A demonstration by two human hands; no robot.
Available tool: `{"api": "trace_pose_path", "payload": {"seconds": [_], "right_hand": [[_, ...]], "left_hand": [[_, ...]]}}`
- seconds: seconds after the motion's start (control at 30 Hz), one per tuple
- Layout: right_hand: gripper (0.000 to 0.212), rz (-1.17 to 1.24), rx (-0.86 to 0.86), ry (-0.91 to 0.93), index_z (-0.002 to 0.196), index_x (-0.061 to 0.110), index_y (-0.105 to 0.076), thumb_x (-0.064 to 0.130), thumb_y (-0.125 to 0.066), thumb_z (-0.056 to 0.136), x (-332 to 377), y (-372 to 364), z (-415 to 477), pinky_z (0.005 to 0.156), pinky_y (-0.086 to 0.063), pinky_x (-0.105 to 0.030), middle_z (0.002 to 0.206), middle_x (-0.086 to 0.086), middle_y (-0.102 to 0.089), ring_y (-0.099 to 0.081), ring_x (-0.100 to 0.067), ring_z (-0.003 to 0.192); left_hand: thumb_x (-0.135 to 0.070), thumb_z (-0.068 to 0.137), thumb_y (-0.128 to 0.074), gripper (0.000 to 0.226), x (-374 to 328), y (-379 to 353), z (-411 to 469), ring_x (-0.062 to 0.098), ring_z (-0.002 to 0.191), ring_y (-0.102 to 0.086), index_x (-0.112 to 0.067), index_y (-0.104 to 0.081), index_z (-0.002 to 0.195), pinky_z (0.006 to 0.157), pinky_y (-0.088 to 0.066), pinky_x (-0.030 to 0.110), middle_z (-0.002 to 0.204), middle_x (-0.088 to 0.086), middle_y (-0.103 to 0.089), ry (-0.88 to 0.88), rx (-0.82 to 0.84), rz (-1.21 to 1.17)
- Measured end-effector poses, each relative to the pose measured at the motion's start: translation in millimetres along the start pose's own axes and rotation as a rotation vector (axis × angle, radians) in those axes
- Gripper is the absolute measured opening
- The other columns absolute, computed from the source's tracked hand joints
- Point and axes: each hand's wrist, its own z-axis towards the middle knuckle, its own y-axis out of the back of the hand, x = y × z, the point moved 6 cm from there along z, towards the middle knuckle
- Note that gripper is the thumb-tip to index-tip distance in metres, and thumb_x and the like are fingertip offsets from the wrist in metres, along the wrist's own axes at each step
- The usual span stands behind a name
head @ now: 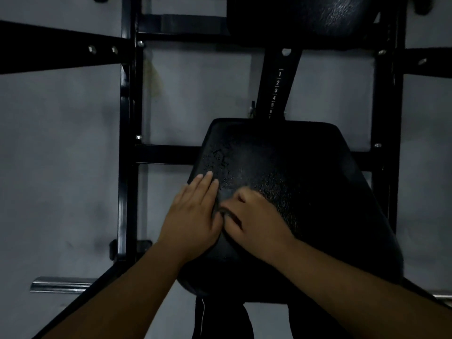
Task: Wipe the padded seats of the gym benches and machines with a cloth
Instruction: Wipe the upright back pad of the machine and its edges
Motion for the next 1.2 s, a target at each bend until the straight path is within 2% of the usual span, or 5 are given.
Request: {"api": "trace_pose_path", "payload": {"seconds": [0.27,0.47,0.63,0.87,1.2], "right_hand": [[0.029,-0.177,-0.292,-0.336,0.115,0.009,-0.069,0.016,-0.052,0.093,-86,20,98,0.083,-0.052,-0.046,0.112,-0.015,-0.059,-0.051,-0.034,0.099],[0.033,-0.14,0.016,0.24,0.123,0.015,-0.066,0.014,-0.052,0.093,-31,-3,60,0.09,-0.046,-0.035,0.119,-0.006,-0.06,-0.051,-0.024,0.1],[0.032,-0.166,-0.186,-0.181,0.109,0.005,-0.07,-0.003,-0.049,0.087,-99,4,160,0.1,-0.043,-0.042,0.123,-0.012,-0.063,-0.051,-0.037,0.114],[0.035,-0.012,0.103,0.313,0.112,0.005,-0.072,-0.002,-0.054,0.082,-30,-11,88,0.107,-0.04,-0.032,0.123,-0.01,-0.068,-0.058,-0.028,0.115],[0.048,0.061,0.136,0.165,0.128,0.006,-0.062,-0.004,-0.052,0.083,8,-36,63,0.119,-0.029,-0.031,0.135,-0.01,-0.06,-0.046,-0.026,0.135]], "left_hand": [[-0.034,0.091,-0.033,0.068,2,3,-4,0.023,0.151,-0.018,-0.007,-0.032,0.154,0.122,-0.015,0.037,0.163,0.008,-0.022,0.016,-0.023,-0.049],[-0.035,0.086,-0.025,0.075,12,5,1,0.024,0.151,-0.018,-0.006,-0.025,0.155,0.119,-0.007,0.027,0.164,0.011,-0.018,0.151,-0.081,-0.17],[-0.04,0.087,-0.02,0.076,11,7,4,0.02,0.152,-0.011,-0.01,-0.019,0.157,0.119,-0.005,0.025,0.166,0.006,-0.01,0.135,-0.08,-0.164],[-0.036,0.088,-0.023,0.074,24,6,-2,0.019,0.151,-0.013,-0.009,-0.019,0.157,0.117,-0.01,0.023,0.166,0.008,-0.013,0.252,-0.116,-0.209],[-0.034,0.09,-0.028,0.073,24,11,-15,0.015,0.151,-0.014,-0.015,-0.01,0.159,0.12,-0.012,0.025,0.166,0.005,-0.015,0.319,-0.125,-0.319]]}}
